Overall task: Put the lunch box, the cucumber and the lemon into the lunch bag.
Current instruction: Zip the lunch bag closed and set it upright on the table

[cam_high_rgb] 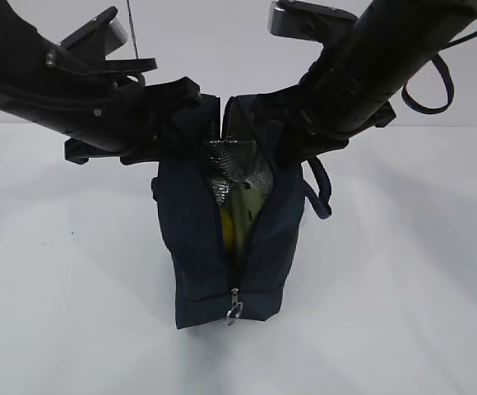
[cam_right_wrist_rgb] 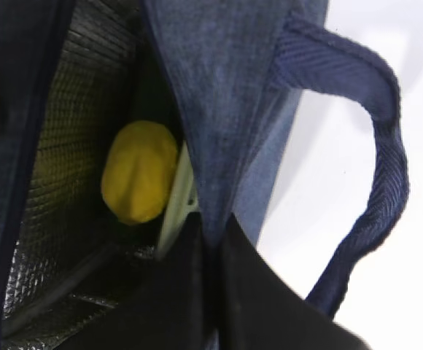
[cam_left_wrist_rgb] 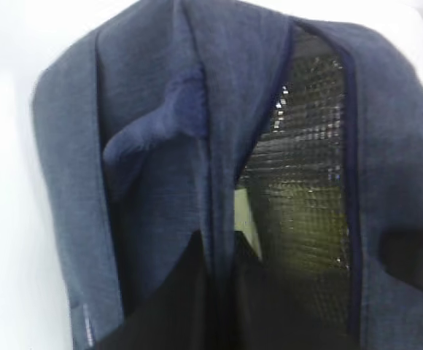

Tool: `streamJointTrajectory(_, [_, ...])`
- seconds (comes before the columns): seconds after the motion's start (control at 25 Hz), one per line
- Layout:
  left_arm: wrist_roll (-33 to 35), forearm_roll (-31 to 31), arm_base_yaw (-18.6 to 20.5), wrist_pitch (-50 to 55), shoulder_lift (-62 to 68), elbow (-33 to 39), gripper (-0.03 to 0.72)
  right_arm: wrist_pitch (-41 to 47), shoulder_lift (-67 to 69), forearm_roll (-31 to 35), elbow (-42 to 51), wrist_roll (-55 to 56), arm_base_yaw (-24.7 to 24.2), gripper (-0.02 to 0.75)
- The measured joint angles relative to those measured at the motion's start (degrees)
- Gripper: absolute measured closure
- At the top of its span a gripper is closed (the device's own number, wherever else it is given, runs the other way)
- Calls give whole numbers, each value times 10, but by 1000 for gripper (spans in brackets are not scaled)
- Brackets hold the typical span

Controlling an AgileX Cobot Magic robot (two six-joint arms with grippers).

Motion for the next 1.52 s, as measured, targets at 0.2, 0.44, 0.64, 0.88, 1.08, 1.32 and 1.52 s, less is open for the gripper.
streamJointTrajectory(0.2, [0, -5, 0, -8, 4, 0, 683, 0, 0, 0, 4, 0, 0, 717])
streamJointTrajectory(0.44, [0, -18, -1, -20, 4, 0, 630, -1, 1, -1, 4, 0, 0, 694])
streamJointTrajectory(0.64, [0, -21, -1, -26, 4, 0, 459, -1, 16, 0, 4, 0, 0, 472])
streamJointTrajectory(0.88, [0, -21, -1, -27, 4, 0, 232, 7, 20, 0, 0, 0, 0, 279])
streamJointTrajectory(1.08, [0, -18, -1, -27, -15, 0, 184, 62, 20, -6, -46, 0, 0, 264])
streamJointTrajectory(1.32, [0, 28, -1, -2, -88, 0, 181, 120, -11, -14, -69, -14, 0, 264])
streamJointTrajectory(1.52, [0, 87, -1, 75, -155, 0, 184, 157, -40, -25, -69, -21, 0, 264])
